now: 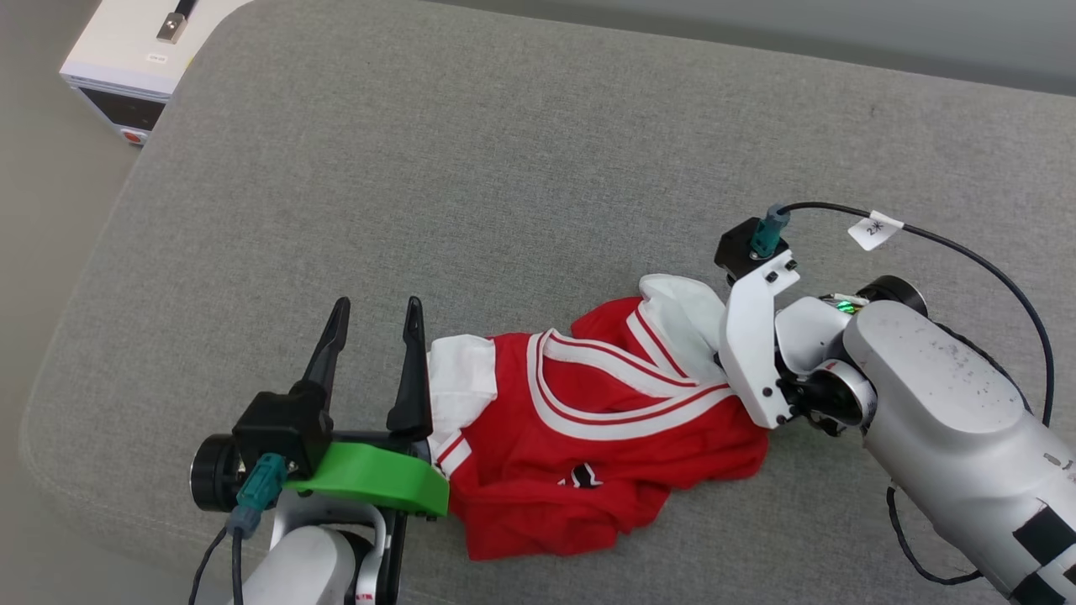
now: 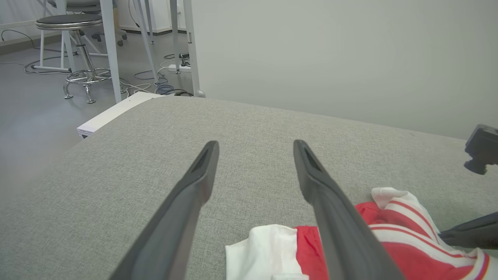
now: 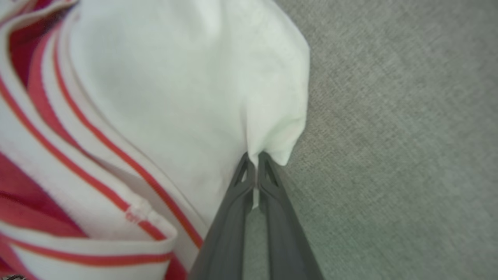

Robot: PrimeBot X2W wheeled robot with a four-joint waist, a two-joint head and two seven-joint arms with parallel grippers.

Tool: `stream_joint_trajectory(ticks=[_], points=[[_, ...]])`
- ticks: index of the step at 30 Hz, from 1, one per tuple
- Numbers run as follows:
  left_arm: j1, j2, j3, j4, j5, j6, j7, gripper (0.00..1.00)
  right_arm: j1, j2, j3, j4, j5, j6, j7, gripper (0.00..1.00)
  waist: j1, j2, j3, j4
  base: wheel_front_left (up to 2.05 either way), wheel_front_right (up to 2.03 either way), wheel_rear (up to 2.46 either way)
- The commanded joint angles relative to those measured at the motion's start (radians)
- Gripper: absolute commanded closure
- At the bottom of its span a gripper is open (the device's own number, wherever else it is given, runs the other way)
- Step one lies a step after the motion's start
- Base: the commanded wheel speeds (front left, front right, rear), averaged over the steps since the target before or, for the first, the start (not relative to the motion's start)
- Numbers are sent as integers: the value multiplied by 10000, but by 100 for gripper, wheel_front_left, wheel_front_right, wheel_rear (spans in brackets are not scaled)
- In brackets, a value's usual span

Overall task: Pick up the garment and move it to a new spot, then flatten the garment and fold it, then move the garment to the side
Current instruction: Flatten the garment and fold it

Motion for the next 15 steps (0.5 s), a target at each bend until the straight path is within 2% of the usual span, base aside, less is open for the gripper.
stream_joint_trajectory(ticks=[1,7,15], points=[[-86,-62,72,49,145,-92,-60,0,371,-46,219,293,152,4,-88,100,0,-1,-72,-21,0,0,0],[186,-36,239,120,226,-133,-60,0,-13,-410,-327,358,328,4,-1097,100,0,-1,-453,-200,0,0,0],[570,156,397,59,227,-43,-47,0,365,-1382,-1679,-95,114,4,-2274,100,0,-1,-1015,-873,0,0,0]])
